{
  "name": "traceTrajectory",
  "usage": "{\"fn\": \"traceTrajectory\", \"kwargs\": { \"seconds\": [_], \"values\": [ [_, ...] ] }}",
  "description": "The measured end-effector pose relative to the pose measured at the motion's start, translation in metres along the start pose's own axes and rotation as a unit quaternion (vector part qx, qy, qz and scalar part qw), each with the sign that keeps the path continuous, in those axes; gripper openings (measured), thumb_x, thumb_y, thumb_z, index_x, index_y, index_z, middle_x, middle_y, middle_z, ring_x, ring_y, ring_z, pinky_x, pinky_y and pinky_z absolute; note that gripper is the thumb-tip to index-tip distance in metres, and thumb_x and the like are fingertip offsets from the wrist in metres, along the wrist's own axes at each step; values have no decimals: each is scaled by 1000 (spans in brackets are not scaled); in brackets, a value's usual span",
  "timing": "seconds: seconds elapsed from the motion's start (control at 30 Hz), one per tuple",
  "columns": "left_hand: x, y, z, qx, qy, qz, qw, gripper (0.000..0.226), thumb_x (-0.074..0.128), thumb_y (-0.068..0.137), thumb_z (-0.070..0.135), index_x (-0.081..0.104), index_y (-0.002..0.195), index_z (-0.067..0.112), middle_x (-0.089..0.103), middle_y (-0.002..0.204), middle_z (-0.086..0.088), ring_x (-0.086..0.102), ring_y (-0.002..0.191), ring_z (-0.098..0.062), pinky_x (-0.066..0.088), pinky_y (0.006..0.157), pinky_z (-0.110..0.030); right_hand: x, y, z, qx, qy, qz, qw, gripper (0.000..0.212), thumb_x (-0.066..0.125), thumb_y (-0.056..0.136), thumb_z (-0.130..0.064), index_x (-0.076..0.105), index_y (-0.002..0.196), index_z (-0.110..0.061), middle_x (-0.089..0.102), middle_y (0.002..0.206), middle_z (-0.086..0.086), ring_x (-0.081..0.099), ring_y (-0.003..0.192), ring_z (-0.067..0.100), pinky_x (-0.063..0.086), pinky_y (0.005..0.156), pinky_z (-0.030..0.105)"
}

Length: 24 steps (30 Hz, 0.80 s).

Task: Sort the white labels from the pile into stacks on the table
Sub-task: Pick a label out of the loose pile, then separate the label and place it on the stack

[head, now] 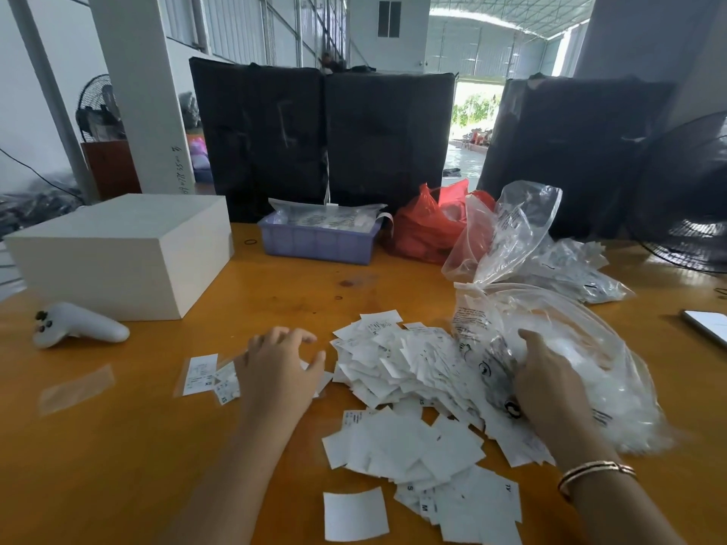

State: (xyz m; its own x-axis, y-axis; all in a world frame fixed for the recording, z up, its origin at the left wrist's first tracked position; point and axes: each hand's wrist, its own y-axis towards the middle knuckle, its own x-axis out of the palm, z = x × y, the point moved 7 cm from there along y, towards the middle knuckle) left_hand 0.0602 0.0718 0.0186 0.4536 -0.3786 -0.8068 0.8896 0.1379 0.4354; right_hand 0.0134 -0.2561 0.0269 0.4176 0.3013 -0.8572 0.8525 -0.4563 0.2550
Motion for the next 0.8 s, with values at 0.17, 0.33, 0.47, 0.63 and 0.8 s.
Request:
{"fn": "traceTrajectory", "kwargs": {
  "seconds": [0.17, 0.33, 0.47, 0.63, 0.8],
  "values": [
    [2, -4, 15, 38, -51, 6, 998, 16, 55, 92, 39, 64, 102, 31, 60, 115, 8, 48, 108, -13, 38, 82, -27, 4, 3, -3, -34, -8, 34, 999, 43, 44, 93, 2, 51, 131, -15, 66, 108, 14, 58, 93, 29, 43, 69, 31],
    [1, -8, 24, 71, -81, 15, 994, 16, 56, 92, 35, 67, 102, 28, 62, 112, 9, 47, 105, -11, 39, 79, -24, -8, -2, -5, -77, 51, 127, 988, 32, 55, 89, 1, 67, 116, -13, 71, 89, 12, 56, 80, 27, 44, 78, 39],
    [-3, -11, 34, 96, -123, 14, 988, 15, 60, 91, 32, 70, 99, 24, 65, 107, 8, 49, 101, -10, 44, 76, -22, -23, -7, -12, -114, 126, 196, 966, 26, 64, 87, -2, 70, 110, -13, 73, 90, 8, 59, 96, 30, 37, 90, 43],
    [2, -17, 47, 130, -217, -36, 967, 12, 58, 92, 28, 69, 95, 25, 63, 102, 14, 49, 99, -4, 39, 79, -16, -28, -14, -15, -66, 452, 132, 880, 24, 64, 87, -5, 70, 100, -24, 72, 87, -2, 66, 81, 11, 55, 69, 17],
    [12, -26, 61, 129, -395, -178, 892, 21, 47, 91, 47, 66, 94, 39, 65, 98, 24, 57, 92, 9, 42, 74, -5, 16, -37, -50, 38, 714, -146, 683, 24, 65, 74, -6, 75, 91, -21, 73, 90, 10, 69, 73, 15, 56, 59, 20]
  ]
}}
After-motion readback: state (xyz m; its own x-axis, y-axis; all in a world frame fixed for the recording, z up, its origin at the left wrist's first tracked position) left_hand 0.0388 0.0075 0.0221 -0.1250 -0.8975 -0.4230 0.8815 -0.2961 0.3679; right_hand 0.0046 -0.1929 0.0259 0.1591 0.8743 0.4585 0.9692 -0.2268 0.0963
